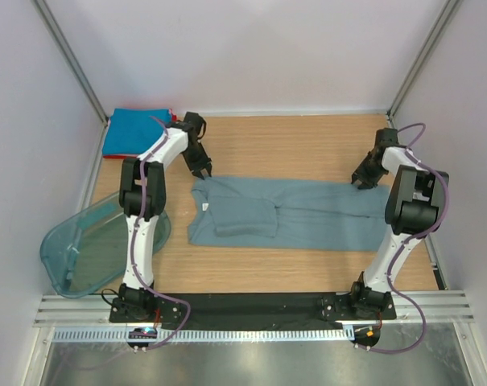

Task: Fold and stack the t-shirts
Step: Fold the tshirt

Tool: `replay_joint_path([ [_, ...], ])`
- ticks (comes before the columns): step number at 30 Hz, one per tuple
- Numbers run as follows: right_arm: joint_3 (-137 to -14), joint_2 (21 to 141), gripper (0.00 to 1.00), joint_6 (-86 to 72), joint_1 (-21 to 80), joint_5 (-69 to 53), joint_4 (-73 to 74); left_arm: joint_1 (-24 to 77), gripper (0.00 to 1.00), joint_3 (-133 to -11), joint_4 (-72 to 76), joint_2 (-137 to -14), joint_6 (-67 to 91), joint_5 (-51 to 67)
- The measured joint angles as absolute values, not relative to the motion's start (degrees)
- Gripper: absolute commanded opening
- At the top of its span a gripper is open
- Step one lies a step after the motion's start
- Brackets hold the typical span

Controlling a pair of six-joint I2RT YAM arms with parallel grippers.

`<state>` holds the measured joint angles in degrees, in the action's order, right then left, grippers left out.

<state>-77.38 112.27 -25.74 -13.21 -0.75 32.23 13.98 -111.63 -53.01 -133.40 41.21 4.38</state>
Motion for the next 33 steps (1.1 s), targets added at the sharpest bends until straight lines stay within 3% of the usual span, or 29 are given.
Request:
replay_joint_path([
  [10,-91.0,111.3,0.42,-24.3,-14.8,2.4,44.1,13.8,0.36,-113.6,-55.1,-133.5,39.9,3.1],
  [17,-84.8,105.7,0.43,-23.2,-19.4,4.8,49.4,13.8,0.37,-112.5,-53.8,-128.2,40.0,4.9],
  [22,-81.6,105.6,0.43,-21.7,-23.0,4.8,49.9,14.2,0.37,-105.1,-49.5,-123.2,40.6,8.1],
  [33,-73.8,105.3,0.41,-18.5,-24.1,3.7,49.3,14.3,0.36,-101.6,-45.0,-128.0,41.6,11.6],
])
